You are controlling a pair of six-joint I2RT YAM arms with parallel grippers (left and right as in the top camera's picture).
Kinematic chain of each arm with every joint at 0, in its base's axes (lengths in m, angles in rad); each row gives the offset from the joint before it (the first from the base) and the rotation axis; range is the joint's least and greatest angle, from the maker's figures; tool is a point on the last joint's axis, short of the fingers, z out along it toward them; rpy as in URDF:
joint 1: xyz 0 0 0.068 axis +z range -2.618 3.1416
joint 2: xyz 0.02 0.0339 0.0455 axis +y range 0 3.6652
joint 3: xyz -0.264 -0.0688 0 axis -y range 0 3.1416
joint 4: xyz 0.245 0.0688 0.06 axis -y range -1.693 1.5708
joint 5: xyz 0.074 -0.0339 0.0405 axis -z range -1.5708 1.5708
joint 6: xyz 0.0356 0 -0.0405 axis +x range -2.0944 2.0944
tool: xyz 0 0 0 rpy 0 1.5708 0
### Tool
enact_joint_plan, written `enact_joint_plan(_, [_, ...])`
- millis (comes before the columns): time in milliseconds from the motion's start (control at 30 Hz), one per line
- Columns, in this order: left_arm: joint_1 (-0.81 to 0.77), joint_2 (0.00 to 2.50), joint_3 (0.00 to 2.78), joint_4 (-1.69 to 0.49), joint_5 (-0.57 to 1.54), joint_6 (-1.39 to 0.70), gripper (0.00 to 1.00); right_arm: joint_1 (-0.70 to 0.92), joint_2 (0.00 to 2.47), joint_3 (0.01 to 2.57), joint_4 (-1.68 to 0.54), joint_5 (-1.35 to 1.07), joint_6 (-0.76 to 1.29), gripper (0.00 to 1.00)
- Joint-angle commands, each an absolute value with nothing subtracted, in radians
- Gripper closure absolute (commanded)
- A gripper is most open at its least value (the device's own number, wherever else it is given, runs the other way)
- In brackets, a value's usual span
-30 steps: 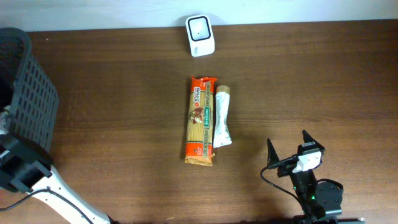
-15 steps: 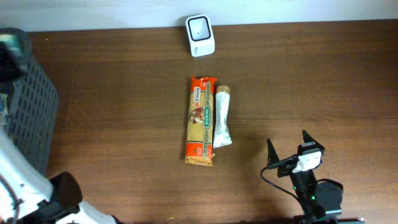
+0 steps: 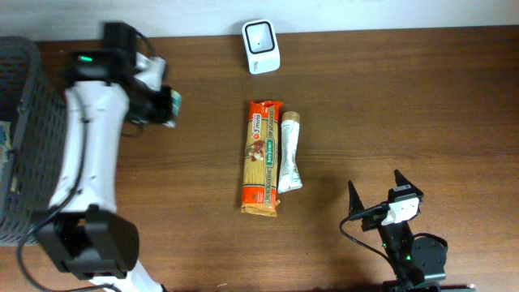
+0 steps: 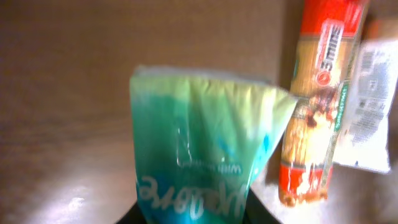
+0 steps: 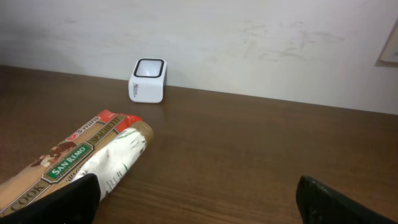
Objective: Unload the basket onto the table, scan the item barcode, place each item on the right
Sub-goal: 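Place the small green box on the table left of the pasta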
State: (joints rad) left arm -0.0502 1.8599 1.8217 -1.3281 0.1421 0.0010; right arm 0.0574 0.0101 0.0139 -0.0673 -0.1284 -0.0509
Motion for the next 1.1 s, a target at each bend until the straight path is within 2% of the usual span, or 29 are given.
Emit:
enact_joint_plan(0, [-0.143,1.853,1.615,-1.168,0.142,-0.103,0.91,0.052,0.004,0.006,-0.068,-0.123,-0.041,0.01])
enact_joint_plan(167, [-0.257,1.853,1.373,-0.903,0.142,-0.213,0.87,0.052,0.004,0.006,-0.068,-0.123,-0.041,0.01])
enact_joint_plan(233, [-0.300,1.853,1.307,-0.819,0.142,-0.213,0.81,0.052,0.004,0.006,-0.068,-0.123,-0.041,0.01])
enact_joint_plan(300, [-0.332,1.853,1.285,-0.787,0.142,-0.213,0.71,0.052,0.004,0.006,-0.068,-0.123,-0.041,0.01])
enact_joint_plan(333, [-0.348,1.853,1.285,-0.780,0.142,-0.213,0.59,0.052,0.004,0.006,-0.068,-0.123,-0.041,0.01])
enact_joint_plan(400, [-0.365,1.853,1.285,-0.769,0.142,-0.212,0.44,0.052,0.004,0.006,-0.068,-0.123,-0.041,0.01])
enact_joint_plan(500, [-0.360,1.852,1.297,-0.772,0.129,-0.210,0.27,0.052,0.004,0.006,-0.068,-0.123,-0.041,0.01])
enact_joint_plan(567, [-0.340,1.846,1.332,-0.803,0.106,-0.208,0.21,0.052,0.004,0.006,-0.068,-0.123,-0.041,0.01])
enact_joint_plan(733, [-0.246,1.765,1.610,-1.010,0.001,-0.161,0.18,0.052,0.004,0.006,-0.068,-0.123,-0.041,0.01])
enact_joint_plan(833, [-0.158,1.691,1.876,-1.135,-0.112,-0.159,0.02,0.052,0.004,0.006,-0.068,-0.123,-0.041,0.01])
enact_joint_plan(1000, [0.073,1.607,2.059,-1.166,-0.129,-0.111,0.01,0.052,0.004,0.006,-0.068,-0.123,-0.041,0.01])
enact_joint_plan(1067, [0.232,1.575,2.061,-1.178,-0.128,-0.112,0.01,0.052,0.004,0.006,-0.068,-0.123,-0.041,0.01])
